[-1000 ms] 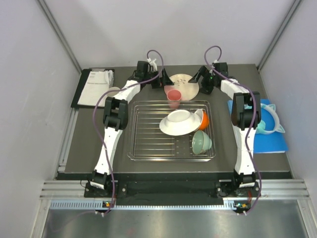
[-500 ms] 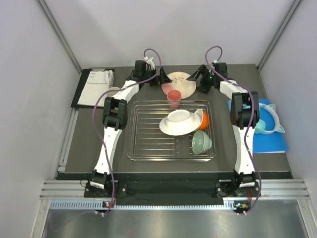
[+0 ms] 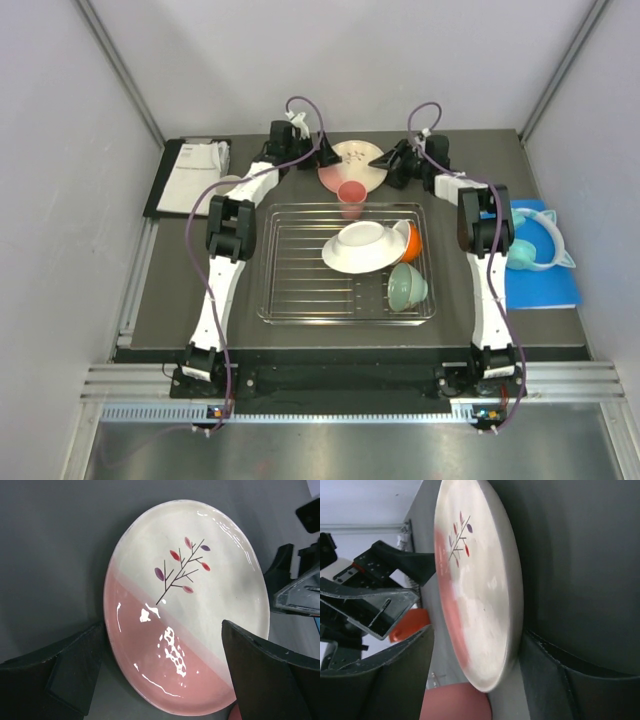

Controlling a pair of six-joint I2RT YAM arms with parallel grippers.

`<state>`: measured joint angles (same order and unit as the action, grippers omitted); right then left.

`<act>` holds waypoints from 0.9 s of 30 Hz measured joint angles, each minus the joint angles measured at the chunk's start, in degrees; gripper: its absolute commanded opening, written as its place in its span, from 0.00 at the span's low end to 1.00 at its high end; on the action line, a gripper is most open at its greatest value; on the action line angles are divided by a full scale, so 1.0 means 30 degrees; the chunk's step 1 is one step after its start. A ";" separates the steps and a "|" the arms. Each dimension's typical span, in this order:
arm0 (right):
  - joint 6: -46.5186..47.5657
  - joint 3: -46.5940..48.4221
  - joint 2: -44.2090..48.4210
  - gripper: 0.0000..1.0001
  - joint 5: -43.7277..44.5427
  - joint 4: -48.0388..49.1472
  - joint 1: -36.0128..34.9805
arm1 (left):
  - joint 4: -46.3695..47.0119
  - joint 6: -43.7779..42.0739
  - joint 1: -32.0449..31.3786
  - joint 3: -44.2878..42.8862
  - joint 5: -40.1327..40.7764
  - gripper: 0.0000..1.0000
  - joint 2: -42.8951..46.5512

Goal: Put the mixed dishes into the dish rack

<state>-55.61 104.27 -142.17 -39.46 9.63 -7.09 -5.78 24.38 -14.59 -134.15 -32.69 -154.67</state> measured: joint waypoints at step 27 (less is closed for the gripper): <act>0.1399 0.0568 -0.0481 0.00 -0.2484 -0.0197 -0.1158 | -0.1049 -0.1093 0.0124 0.0277 -0.1013 0.99 0.0466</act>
<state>-51.42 105.97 -143.61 -46.92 9.04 -10.57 -8.93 21.10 -14.22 -133.32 -35.73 -153.27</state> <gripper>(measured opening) 0.173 0.992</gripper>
